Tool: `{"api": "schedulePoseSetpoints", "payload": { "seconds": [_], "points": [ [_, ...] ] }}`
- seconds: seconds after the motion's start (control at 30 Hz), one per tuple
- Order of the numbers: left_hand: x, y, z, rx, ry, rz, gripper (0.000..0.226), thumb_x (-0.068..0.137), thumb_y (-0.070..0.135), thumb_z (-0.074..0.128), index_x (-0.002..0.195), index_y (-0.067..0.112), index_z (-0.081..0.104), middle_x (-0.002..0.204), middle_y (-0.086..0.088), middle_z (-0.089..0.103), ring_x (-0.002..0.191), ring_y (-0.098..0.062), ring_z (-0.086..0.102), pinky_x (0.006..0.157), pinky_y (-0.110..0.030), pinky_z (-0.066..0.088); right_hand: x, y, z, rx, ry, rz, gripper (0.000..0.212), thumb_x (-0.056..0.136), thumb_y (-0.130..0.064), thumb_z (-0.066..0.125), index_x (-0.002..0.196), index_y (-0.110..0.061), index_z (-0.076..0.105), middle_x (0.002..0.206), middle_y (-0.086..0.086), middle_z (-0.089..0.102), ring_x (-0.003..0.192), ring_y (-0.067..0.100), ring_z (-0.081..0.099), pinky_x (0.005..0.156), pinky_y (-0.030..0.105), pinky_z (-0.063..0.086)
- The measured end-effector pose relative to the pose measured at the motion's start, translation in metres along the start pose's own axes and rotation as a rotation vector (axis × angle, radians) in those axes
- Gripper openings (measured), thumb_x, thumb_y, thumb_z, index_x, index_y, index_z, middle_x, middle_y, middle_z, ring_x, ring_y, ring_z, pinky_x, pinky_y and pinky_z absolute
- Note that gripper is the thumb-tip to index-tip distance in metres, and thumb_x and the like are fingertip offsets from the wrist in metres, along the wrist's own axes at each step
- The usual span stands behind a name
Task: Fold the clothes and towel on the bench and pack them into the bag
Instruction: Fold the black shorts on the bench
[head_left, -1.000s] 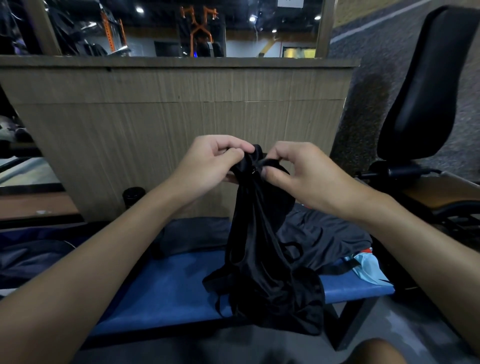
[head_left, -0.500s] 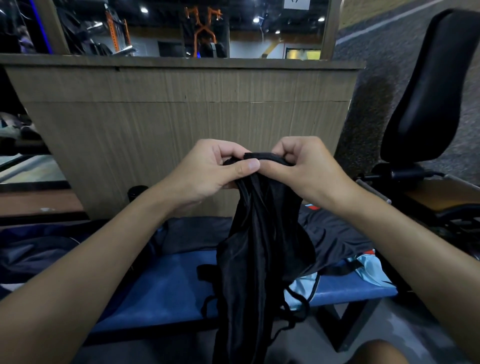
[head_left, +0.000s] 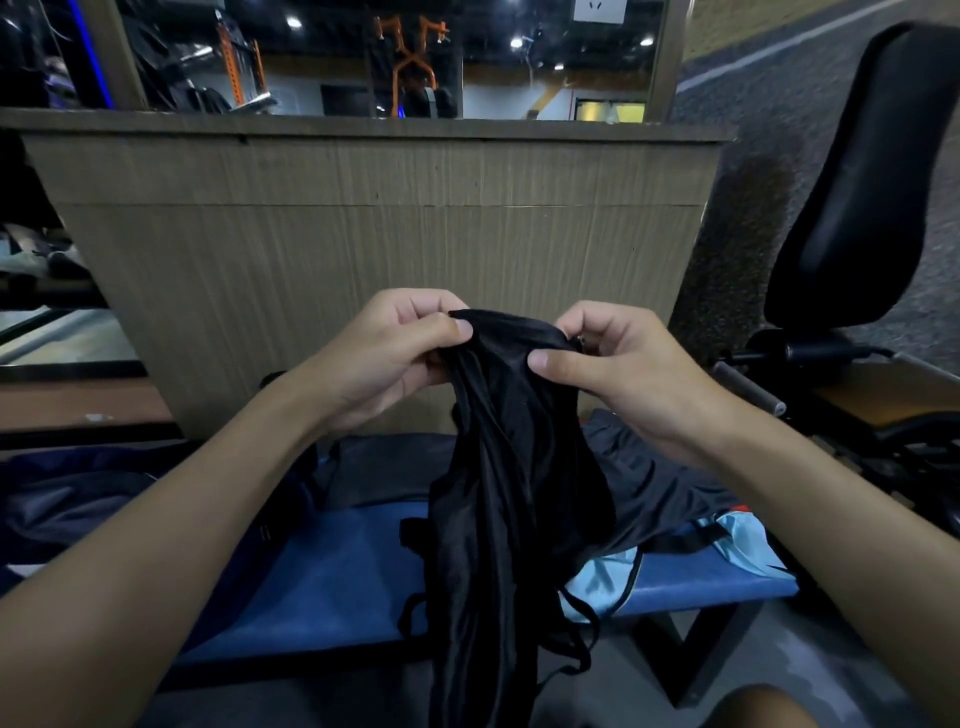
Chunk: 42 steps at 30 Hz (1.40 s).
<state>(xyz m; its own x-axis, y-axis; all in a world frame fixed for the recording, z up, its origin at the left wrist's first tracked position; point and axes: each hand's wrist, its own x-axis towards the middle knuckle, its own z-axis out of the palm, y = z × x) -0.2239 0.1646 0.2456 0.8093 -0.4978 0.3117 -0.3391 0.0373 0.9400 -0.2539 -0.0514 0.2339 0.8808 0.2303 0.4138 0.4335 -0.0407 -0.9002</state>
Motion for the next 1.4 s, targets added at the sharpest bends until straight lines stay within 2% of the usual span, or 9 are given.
{"api": "schedulePoseSetpoints", "payload": {
  "seconds": [0.37,0.47,0.63,0.77,0.93,1.07,1.17,1.3,1.4],
  "points": [
    [0.000,0.001,-0.007,-0.117,0.108,0.058,0.022,0.094,-0.003,0.052,0.091,0.004,0.073,0.088,-0.011,0.074,0.084,-0.019,0.071,0.075,-0.028,0.056,-0.010,-0.030,0.024,-0.097,0.103,-0.188,0.006,0.082,-0.007,0.074,0.079,-0.008,0.069,0.075,0.012,0.066,0.069,0.019,0.058,0.068,0.038,0.051],
    [0.002,0.003,-0.008,-0.140,0.140,0.060,0.028,0.095,-0.004,0.049,0.089,0.007,0.074,0.089,-0.013,0.074,0.084,-0.021,0.071,0.073,-0.030,0.057,-0.008,-0.030,0.021,-0.080,0.096,-0.161,0.010,0.086,0.001,0.069,0.087,-0.009,0.071,0.080,0.007,0.069,0.073,0.013,0.063,0.072,0.028,0.055],
    [0.000,0.004,-0.011,-0.111,0.153,0.049,0.029,0.095,-0.008,0.048,0.087,0.006,0.072,0.086,-0.009,0.074,0.082,-0.018,0.071,0.073,-0.028,0.057,0.001,-0.013,0.004,-0.273,0.203,-0.125,0.023,0.099,-0.021,0.057,0.084,-0.019,0.074,0.085,-0.006,0.073,0.081,0.002,0.063,0.083,0.024,0.050],
    [-0.002,0.003,-0.014,-0.013,0.066,0.042,0.024,0.091,-0.009,0.055,0.091,0.006,0.074,0.091,-0.008,0.075,0.088,-0.017,0.072,0.076,-0.025,0.057,0.006,0.000,-0.003,-0.355,0.195,-0.071,0.026,0.091,0.001,0.063,0.078,-0.021,0.064,0.066,-0.015,0.061,0.061,-0.005,0.052,0.063,0.011,0.042],
    [-0.003,-0.001,-0.013,-0.021,0.010,0.033,0.015,0.077,0.006,0.064,0.088,0.009,0.075,0.092,-0.007,0.075,0.087,-0.014,0.072,0.072,-0.018,0.054,0.004,0.009,-0.004,-0.339,0.144,-0.058,0.032,0.086,0.011,0.062,0.092,-0.019,0.056,0.077,0.001,0.056,0.069,0.014,0.052,0.066,0.024,0.046],
    [-0.003,-0.006,-0.017,-0.032,0.019,0.021,0.018,0.077,0.006,0.064,0.092,0.006,0.075,0.092,-0.007,0.075,0.088,-0.014,0.072,0.073,-0.018,0.054,0.002,0.005,-0.001,-0.326,0.130,-0.124,0.020,0.091,0.009,0.055,0.088,-0.007,0.065,0.080,0.001,0.066,0.069,0.004,0.061,0.066,0.019,0.052],
    [-0.003,-0.009,-0.016,-0.037,0.042,0.029,0.018,0.077,0.006,0.065,0.086,0.012,0.079,0.090,-0.005,0.076,0.087,-0.013,0.072,0.073,-0.018,0.054,0.007,0.005,-0.002,-0.417,0.213,-0.136,0.016,0.092,-0.003,0.059,0.084,-0.015,0.066,0.084,0.004,0.062,0.071,0.006,0.057,0.069,0.021,0.047],
    [-0.001,-0.010,-0.012,-0.046,0.106,0.067,0.023,0.087,-0.009,0.058,0.091,0.006,0.074,0.087,-0.004,0.075,0.086,-0.012,0.072,0.075,-0.018,0.054,0.009,0.011,-0.001,-0.403,0.373,0.025,0.024,0.091,-0.017,0.061,0.069,-0.014,0.055,0.056,0.002,0.059,0.049,0.011,0.053,0.055,0.030,0.040],
    [0.001,-0.011,-0.009,-0.028,0.119,0.078,0.024,0.090,-0.011,0.055,0.091,0.006,0.073,0.088,-0.004,0.075,0.088,-0.013,0.071,0.078,-0.020,0.054,0.004,0.010,0.009,-0.211,0.320,0.221,0.040,0.099,-0.023,0.051,0.068,0.000,0.062,0.061,0.014,0.067,0.051,0.018,0.062,0.057,0.034,0.047]
  ]
}}
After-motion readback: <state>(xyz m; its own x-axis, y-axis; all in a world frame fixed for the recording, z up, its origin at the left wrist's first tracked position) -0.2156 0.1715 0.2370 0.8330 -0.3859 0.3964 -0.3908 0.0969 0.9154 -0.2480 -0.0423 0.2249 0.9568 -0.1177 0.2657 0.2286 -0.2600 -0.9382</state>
